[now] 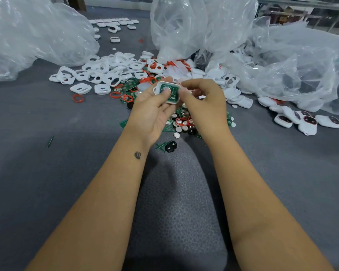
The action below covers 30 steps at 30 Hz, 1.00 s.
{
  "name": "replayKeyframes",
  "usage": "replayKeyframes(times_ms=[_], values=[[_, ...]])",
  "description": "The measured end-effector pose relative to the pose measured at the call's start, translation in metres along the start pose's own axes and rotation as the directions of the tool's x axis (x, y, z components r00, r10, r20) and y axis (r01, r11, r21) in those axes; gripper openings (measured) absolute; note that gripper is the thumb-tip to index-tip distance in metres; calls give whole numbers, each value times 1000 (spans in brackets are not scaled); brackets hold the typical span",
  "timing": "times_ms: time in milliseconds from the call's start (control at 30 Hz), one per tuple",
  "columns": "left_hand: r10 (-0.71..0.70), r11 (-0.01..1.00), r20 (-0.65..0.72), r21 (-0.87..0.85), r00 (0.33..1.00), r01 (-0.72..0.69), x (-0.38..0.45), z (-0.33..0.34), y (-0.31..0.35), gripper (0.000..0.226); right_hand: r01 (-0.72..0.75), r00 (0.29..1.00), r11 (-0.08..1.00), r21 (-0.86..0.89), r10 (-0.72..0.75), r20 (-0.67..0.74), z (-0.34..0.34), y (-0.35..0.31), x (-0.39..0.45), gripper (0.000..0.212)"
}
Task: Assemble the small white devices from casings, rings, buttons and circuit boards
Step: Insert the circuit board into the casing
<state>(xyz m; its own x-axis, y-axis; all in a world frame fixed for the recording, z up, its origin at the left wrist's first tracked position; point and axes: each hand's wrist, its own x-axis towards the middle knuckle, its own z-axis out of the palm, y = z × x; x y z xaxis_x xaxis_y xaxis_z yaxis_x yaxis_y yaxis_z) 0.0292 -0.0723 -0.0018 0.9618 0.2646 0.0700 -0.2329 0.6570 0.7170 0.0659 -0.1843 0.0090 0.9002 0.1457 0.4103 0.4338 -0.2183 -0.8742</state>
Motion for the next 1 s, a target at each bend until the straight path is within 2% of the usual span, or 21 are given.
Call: replayKeyframes(times_ms=[133, 267, 400, 467, 533, 567, 633, 700, 800, 867, 933, 1000], values=[[-10, 997, 31, 83, 999, 7, -1, 2, -4, 22, -45, 996, 999, -30, 47, 71, 1, -2, -1, 20], [-52, 976, -55, 208, 997, 62, -2, 2, -5, 15, -140, 990, 990, 31, 139, 33, 0, 0, 2, 13], [-10, 953, -121, 301, 993, 46, -4, 5, -6, 14, -129, 987, 992, -9, 129, 101, -4, 2, 3, 19], [16, 946, -147, 323, 989, 33, -5, 6, -5, 15, -122, 990, 993, -6, 122, 74, -7, 4, 6, 15], [25, 946, -169, 323, 985, 31, -5, 7, -5, 15, -149, 988, 989, 18, 150, -29, -15, 10, 12, 5], [26, 948, -182, 317, 983, 34, -5, 7, -5, 14, -179, 978, 984, -6, 177, -106, -21, 14, 16, 11], [28, 951, -195, 308, 980, 34, -6, 7, -4, 14, -244, 947, 954, -177, 194, -257, -35, 27, 22, 26], [30, 952, -186, 304, 982, 29, -6, 7, -4, 15, -312, 923, 883, -351, 194, -332, -47, 39, 25, 37], [8, 959, -164, 281, 986, 38, -6, 7, -4, 14, -411, 911, 764, -498, 319, -262, -53, 49, 28, 48], [-3, 963, -154, 265, 988, 44, -7, 7, -4, 13, -395, 916, 700, -595, 350, -197, -51, 53, 28, 49], [-2, 964, -150, 262, 989, 41, -7, 6, -3, 13, -374, 924, 678, -633, 336, -185, -50, 54, 28, 48], [-1, 967, -145, 252, 989, 38, -8, 7, -2, 13, -394, 918, 698, -599, 330, -219, -51, 54, 30, 45]])
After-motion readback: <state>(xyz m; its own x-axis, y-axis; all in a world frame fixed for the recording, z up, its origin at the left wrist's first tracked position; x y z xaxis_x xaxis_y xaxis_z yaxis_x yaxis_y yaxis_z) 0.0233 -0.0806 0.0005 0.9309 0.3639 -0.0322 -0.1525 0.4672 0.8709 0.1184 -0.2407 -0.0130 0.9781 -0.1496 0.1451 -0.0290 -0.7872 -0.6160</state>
